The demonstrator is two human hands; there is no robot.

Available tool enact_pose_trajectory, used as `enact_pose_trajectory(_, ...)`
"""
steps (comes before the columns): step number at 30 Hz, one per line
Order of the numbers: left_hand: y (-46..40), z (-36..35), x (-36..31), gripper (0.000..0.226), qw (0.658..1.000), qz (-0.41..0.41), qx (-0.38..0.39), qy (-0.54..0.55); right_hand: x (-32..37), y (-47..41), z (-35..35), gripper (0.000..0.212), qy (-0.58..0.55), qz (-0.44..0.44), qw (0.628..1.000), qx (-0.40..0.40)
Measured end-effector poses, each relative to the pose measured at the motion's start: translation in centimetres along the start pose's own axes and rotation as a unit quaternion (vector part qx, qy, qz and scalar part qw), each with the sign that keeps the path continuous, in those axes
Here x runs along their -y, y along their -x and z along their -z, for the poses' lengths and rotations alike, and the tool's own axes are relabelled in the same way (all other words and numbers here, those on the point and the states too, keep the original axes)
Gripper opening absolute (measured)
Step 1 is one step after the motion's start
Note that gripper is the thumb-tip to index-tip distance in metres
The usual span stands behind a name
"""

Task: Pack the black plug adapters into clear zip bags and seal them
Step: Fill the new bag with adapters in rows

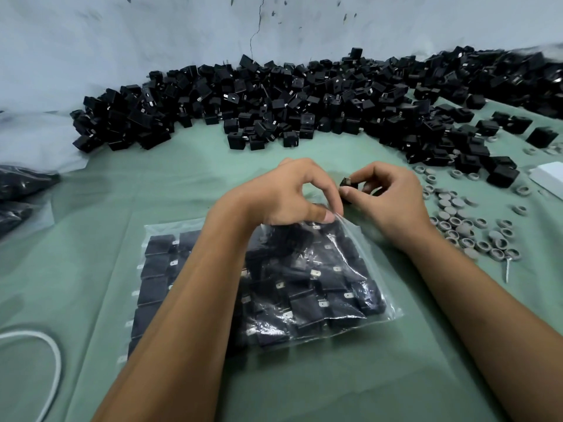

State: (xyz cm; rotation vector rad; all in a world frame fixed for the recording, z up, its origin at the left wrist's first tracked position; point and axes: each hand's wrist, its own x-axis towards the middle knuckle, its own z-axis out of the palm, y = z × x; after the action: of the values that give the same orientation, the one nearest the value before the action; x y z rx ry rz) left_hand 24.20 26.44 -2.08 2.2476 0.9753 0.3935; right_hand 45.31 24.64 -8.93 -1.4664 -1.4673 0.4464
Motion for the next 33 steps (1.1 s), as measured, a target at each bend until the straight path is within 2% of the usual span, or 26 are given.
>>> enact_pose_trajectory(2,0.2,0.1,-0.2,0.012,1.0,0.0,-0.004,0.005,0.2,0.4,1.0,0.018,-0.106,-0.018,0.992,0.062)
enact_pose_trajectory(5,0.4,0.3,-0.4,0.012,1.0,-0.004,-0.008,0.019,1.1,0.6,1.9,0.033,-0.244,-0.017,0.959,0.145)
enact_pose_trajectory(7,0.5,0.4,-0.5,0.012,0.999,-0.012,-0.013,0.031,1.5,0.6,2.4,0.038,-0.244,-0.016,0.951,0.191)
enact_pose_trajectory(10,0.6,0.5,-0.8,0.013,0.999,-0.011,-0.021,0.035,1.6,0.4,3.2,0.032,-0.161,0.013,0.949,0.269)
enact_pose_trajectory(14,0.6,0.6,-1.1,0.013,0.999,-0.013,-0.028,0.042,2.3,0.7,3.4,0.03,-0.177,0.05,0.917,0.353)
enact_pose_trajectory(18,0.7,0.7,-1.1,0.014,0.999,-0.012,-0.03,0.04,2.7,0.7,3.2,0.029,-0.127,0.068,0.927,0.347)
enact_pose_trajectory(23,0.7,0.7,-1.1,0.013,0.999,-0.01,-0.031,0.039,2.4,0.5,3.8,0.032,-0.178,-0.001,0.924,0.338)
enact_pose_trajectory(27,0.7,0.6,-1.2,0.013,0.999,-0.01,-0.035,0.039,3.1,1.1,2.4,0.032,-0.173,0.027,0.918,0.356)
enact_pose_trajectory(30,0.7,0.7,-1.3,0.013,0.998,-0.011,-0.042,0.048,3.5,1.5,1.5,0.041,-0.119,0.063,0.932,0.337)
enact_pose_trajectory(33,0.8,0.8,-1.4,0.013,0.998,-0.012,-0.044,0.05,3.5,1.5,1.4,0.05,-0.142,0.038,0.939,0.31)
